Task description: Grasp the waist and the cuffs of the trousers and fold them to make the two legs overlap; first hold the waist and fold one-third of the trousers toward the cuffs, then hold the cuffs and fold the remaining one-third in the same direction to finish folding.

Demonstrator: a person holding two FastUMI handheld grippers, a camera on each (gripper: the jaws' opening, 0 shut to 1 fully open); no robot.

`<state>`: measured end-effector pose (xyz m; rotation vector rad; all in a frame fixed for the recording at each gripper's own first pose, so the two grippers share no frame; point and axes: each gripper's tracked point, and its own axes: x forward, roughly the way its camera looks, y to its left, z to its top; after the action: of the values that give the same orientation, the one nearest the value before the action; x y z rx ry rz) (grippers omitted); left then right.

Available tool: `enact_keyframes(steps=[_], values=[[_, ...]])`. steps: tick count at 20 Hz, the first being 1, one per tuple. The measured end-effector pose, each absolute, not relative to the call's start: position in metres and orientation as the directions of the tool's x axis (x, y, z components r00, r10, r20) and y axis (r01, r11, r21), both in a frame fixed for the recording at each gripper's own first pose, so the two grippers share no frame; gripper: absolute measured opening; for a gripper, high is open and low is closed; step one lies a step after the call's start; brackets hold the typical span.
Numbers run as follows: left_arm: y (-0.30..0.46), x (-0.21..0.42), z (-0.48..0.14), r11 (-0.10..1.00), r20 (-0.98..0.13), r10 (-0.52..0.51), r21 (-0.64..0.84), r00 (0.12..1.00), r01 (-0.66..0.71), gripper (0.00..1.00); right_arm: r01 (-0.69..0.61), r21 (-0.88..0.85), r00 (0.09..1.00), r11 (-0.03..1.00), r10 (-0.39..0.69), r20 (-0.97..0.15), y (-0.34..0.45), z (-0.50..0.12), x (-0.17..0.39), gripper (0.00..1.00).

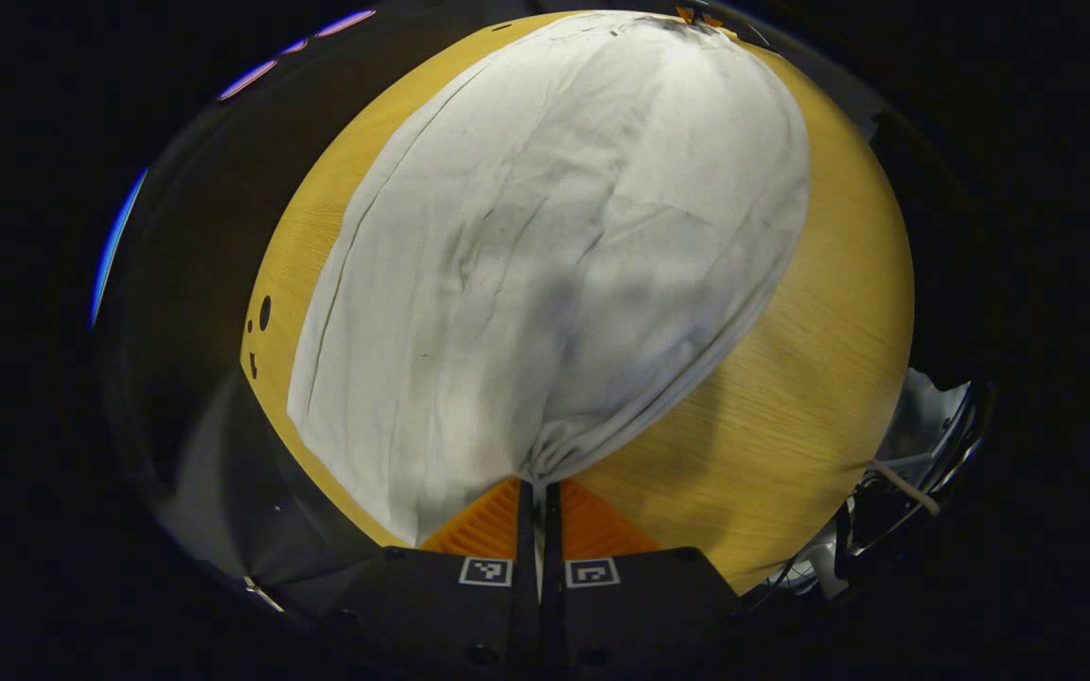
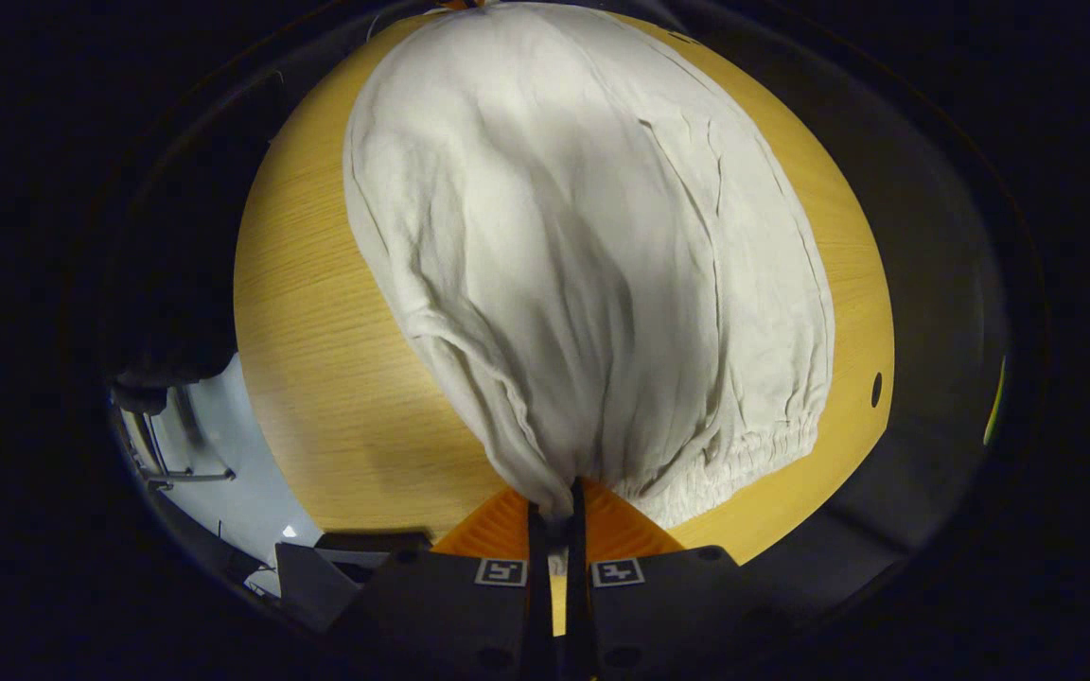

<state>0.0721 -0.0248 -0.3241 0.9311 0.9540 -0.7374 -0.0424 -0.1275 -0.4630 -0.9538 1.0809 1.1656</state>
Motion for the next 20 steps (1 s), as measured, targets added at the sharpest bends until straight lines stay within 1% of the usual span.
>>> enact_keyframes(steps=[3,5,6,10,14,17,20], values=[[-0.023,0.068,-0.327,0.456,-0.914,-0.145,0.277,0.378,0.846,0.06,-0.991,-0.005,0.037,0.13,0.241,-0.97,-0.125,-0.454,-0.042,0.1],[-0.02,0.065,-0.324,0.466,-0.91,-0.156,0.274,0.383,0.841,0.06,-0.988,-0.01,0.051,0.153,0.264,-0.963,-0.126,-0.442,-0.036,0.1],[-0.018,0.064,-0.32,0.478,-0.903,-0.162,0.281,0.398,0.832,0.06,-0.983,-0.014,0.066,0.182,0.279,-0.958,-0.125,-0.436,-0.033,0.1],[-0.01,0.076,-0.299,0.584,-0.864,-0.16,0.307,0.477,0.751,0.06,-0.936,-0.041,0.165,0.351,0.332,-0.929,-0.122,-0.403,-0.013,0.1],[-0.005,0.101,-0.276,0.68,-0.805,-0.139,0.345,0.576,0.646,0.06,-0.839,-0.078,0.311,0.539,0.356,-0.881,-0.117,-0.366,0.026,0.1],[0.001,0.133,-0.256,0.758,-0.753,-0.113,0.356,0.648,0.547,0.06,-0.759,-0.099,0.404,0.644,0.347,-0.846,-0.122,-0.348,0.055,0.1],[0.006,0.161,-0.239,0.831,-0.71,-0.092,0.332,0.698,0.447,0.06,-0.66,-0.097,0.479,0.745,0.318,-0.818,-0.128,-0.34,0.085,0.1]])
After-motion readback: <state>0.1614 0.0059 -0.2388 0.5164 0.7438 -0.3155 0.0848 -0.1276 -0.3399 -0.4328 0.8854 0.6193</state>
